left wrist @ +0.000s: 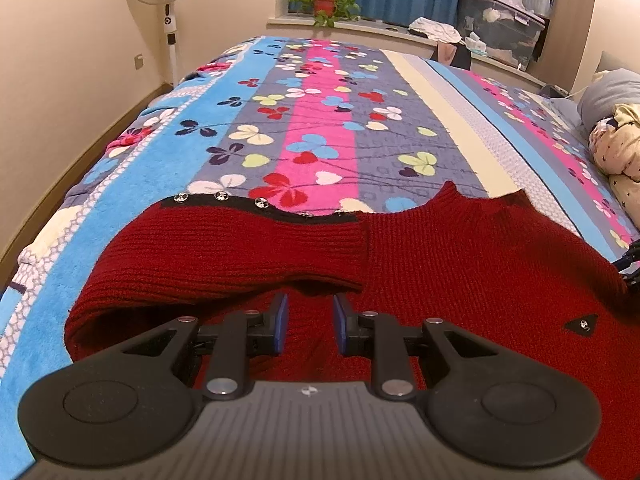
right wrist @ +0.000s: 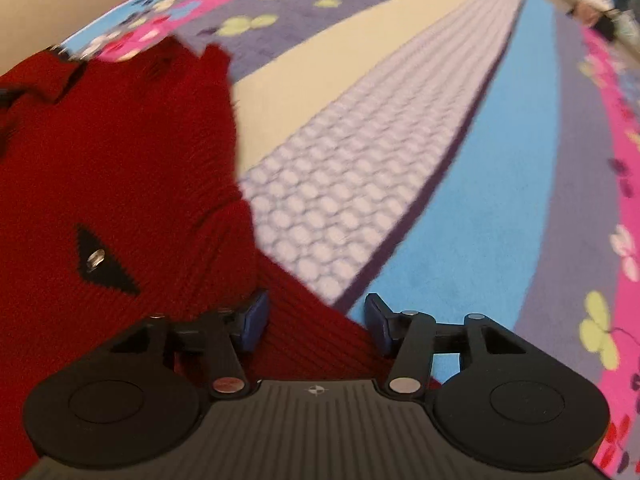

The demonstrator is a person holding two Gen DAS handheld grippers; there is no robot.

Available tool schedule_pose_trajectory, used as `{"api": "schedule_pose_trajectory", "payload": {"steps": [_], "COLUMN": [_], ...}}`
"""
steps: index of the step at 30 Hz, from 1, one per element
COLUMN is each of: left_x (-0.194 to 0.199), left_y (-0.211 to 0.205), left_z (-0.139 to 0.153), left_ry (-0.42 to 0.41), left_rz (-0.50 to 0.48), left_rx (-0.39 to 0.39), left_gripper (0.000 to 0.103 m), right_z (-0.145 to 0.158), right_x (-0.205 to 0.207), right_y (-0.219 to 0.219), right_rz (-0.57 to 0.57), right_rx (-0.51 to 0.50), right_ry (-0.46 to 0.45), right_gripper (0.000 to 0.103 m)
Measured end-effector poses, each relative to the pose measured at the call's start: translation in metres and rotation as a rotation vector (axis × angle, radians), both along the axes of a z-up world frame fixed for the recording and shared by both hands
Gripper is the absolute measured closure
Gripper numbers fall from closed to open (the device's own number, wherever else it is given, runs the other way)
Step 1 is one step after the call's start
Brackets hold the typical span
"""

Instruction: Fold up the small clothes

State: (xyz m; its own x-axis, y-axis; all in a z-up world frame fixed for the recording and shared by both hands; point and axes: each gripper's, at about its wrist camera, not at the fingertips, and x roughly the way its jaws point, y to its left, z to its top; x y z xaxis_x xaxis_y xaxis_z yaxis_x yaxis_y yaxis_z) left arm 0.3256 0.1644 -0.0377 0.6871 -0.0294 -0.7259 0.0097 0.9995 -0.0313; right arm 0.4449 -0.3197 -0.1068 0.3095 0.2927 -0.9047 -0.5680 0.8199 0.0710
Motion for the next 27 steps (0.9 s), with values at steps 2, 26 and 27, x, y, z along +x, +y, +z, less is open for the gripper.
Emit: {"api": "schedule_pose_trajectory", "payload": {"steps": [2, 26, 27], "left_x": [0.001, 0.004, 0.005], "left_y": [0.000, 0.001, 0.003], "left_z": [-0.001, -0.008, -0.009], "left_ry": [0.004, 0.023, 0.029], "left_rz": [0.003, -0.003, 0.003], "left_rx": [0.005, -0.003, -0.010], "left_gripper": [0.076, 0.073, 0.072], "right_z": [0.000, 0.019, 0.012], "right_x": [0.004, -0.045, -0.048], "right_y": [0.005, -0.019, -0.022], "right_rz": [0.058, -0.453, -0.466], "right_rx": [-0.012, 0.010, 0.027], "right_ry": [0.036, -0.450, -0.417], "right_gripper": [0.047, 0.079, 0.078]}}
